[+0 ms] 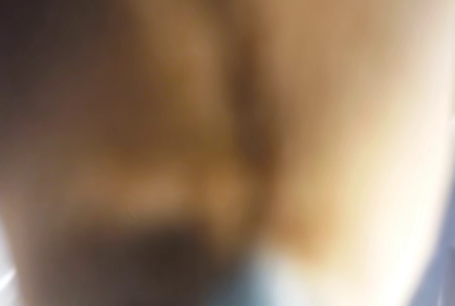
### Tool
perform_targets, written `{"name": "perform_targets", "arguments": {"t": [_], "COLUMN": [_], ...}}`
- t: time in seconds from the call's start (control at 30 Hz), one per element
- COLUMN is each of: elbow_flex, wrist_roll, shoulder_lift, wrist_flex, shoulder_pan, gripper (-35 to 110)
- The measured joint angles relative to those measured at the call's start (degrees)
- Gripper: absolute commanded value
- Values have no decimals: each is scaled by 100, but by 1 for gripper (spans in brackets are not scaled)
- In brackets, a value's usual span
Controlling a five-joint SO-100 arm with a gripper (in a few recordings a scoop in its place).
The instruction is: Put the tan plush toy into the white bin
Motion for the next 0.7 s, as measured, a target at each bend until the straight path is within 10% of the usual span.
{"name": "perform_targets", "arguments": {"t": [0.7], "elbow_flex": [246], "wrist_roll": [35], "shoulder_lift": [-2101], "wrist_flex": [-747], "shoulder_pan": [35], "gripper": [0]}}
